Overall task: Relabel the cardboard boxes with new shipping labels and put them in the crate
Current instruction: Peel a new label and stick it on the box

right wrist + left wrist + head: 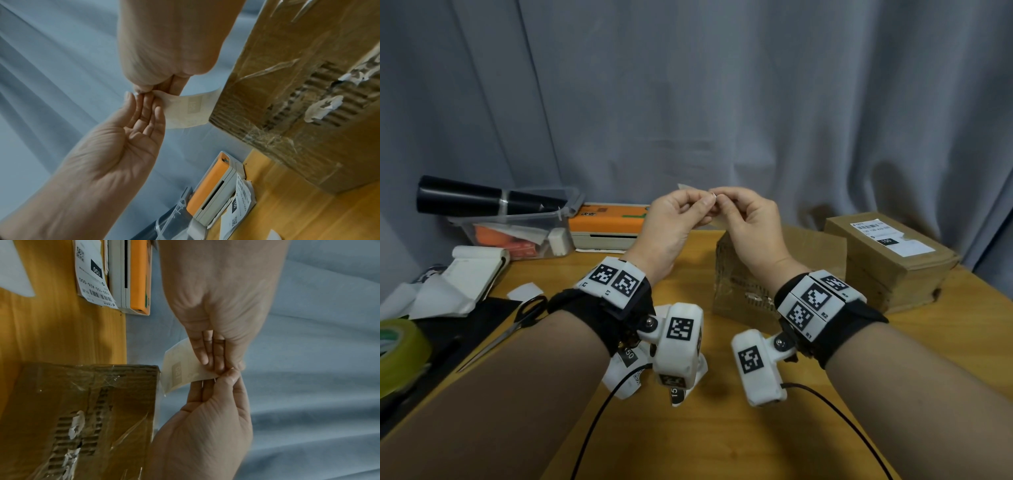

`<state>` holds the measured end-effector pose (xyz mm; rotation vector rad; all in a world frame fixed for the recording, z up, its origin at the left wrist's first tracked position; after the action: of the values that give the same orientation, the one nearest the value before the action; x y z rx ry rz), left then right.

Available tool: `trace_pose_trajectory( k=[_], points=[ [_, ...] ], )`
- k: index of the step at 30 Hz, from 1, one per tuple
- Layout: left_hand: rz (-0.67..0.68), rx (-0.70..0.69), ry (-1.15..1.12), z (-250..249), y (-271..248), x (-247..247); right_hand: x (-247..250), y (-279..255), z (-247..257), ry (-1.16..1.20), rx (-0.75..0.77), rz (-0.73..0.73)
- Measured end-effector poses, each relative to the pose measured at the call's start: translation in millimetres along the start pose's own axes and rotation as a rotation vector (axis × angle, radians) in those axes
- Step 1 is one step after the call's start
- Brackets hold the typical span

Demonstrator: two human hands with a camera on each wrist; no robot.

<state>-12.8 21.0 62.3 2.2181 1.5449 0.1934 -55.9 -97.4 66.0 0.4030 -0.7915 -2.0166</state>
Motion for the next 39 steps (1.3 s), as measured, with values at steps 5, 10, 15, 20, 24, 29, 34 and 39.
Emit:
trace_pose_trajectory(
  k=[5,10,15,20,24,29,34,39],
  points=[
    [-0.014,0.000,-0.006,1,0,1,-2,-1,-2,0.018,-0.017,-0.002],
    [-0.023,0.004,-0.004,2,0,2,-3,-1,-3,0.032,-0.029,0.000],
    [-0.049,0.002,0.004,1,0,2,-5,0,-4,0.038,-0.038,-0.001],
    [-0.075,-0.025,0.075,-1,0,2,-7,0,-4,0.046,-0.059,0.014],
    [-0.087,-0.030,0.097,-2,0,4,-8,0,-2,0.047,-0.062,0.039],
    [-0.088,-0.034,0.120,-4,1,6,-8,2,-1,0.024,-0.045,0.047],
    [-0.105,-0.022,0.129,-1,3,5,-10,3,-1,0.039,-0.034,0.045],
    [-0.152,-0.052,0.195,-2,7,6,-10,6,-2,-0.059,-0.025,0.012]
  ],
)
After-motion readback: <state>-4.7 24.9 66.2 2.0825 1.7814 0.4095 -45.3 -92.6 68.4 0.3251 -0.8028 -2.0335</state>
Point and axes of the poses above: each hand's wrist, its own y-axis towards the middle knuckle, its own x-axis out of the back of the hand, z = x × y, the point moved 5 cm from there along y, towards the middle knuckle, and after that the axes turned 7 degrees about -z, right-handed, at the moved point
